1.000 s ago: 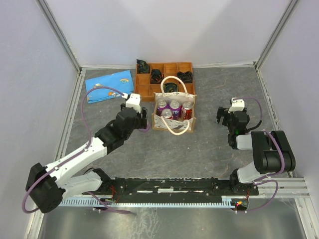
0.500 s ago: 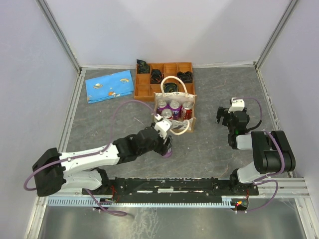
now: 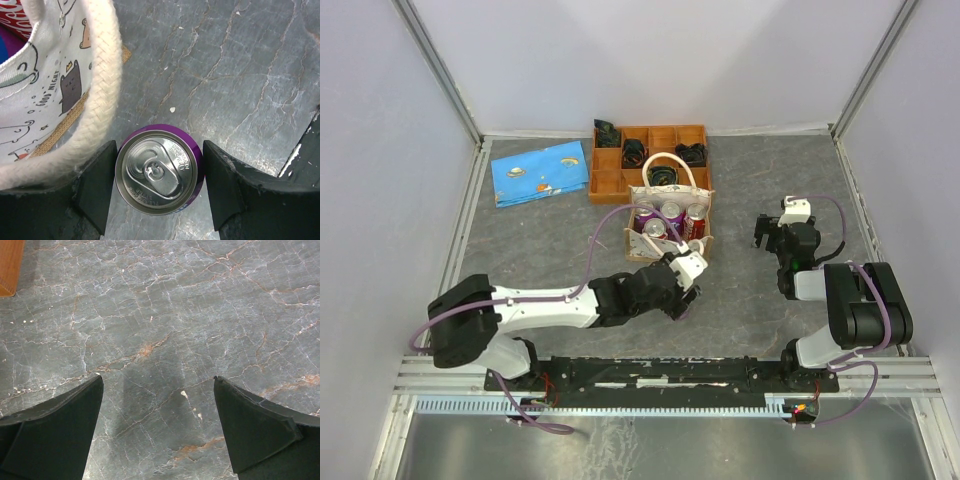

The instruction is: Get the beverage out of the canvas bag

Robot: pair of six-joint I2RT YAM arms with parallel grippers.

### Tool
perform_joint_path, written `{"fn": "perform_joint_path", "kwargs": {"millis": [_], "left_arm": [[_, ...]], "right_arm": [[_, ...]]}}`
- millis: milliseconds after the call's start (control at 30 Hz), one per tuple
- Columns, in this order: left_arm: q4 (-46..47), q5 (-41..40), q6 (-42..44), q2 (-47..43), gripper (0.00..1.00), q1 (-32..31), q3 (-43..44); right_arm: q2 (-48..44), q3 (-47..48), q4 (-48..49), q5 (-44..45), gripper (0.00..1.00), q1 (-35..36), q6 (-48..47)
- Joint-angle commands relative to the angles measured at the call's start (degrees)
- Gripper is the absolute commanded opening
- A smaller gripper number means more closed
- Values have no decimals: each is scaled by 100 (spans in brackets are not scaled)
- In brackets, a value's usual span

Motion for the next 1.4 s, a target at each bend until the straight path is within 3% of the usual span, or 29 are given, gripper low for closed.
{"fn": "perform_joint_path", "kwargs": {"millis": [0, 100, 133, 200, 300, 367, 533, 633, 933, 1200, 1300, 1367], "left_arm": [[905, -116, 384, 32, 3, -35, 362], [948, -158, 441, 178, 8, -37, 412], [910, -174, 444, 231, 15, -34, 446], [816, -189, 425, 307, 32, -46, 534], [737, -133, 399, 288, 69, -62, 574], [676, -132, 369, 222, 84, -72, 568], [505, -106, 322, -6, 96, -87, 566], [403, -12, 326, -209, 97, -109, 649], [-40, 784, 837, -1329, 89, -156, 1519], [-229, -668, 1828, -1146, 85, 79, 2289], [-405, -466, 1589, -821, 73, 666, 2579], [-498, -202, 1260, -618, 56, 1144, 2730]], "right_arm": [[-21, 167, 130, 23, 99, 21, -85], [-23, 166, 130, 24, 99, 20, -84], [-21, 161, 130, 37, 99, 20, -88], [-18, 163, 130, 32, 99, 25, -86], [-20, 167, 130, 38, 99, 20, -83], [-19, 167, 130, 32, 99, 25, -87], [-21, 167, 130, 33, 99, 25, -83], [-24, 167, 130, 34, 99, 25, -89], [-21, 167, 130, 33, 99, 25, -85], [-25, 167, 132, 40, 99, 25, -88], [-23, 167, 130, 40, 99, 26, -87], [-23, 167, 130, 43, 99, 32, -85]]}}
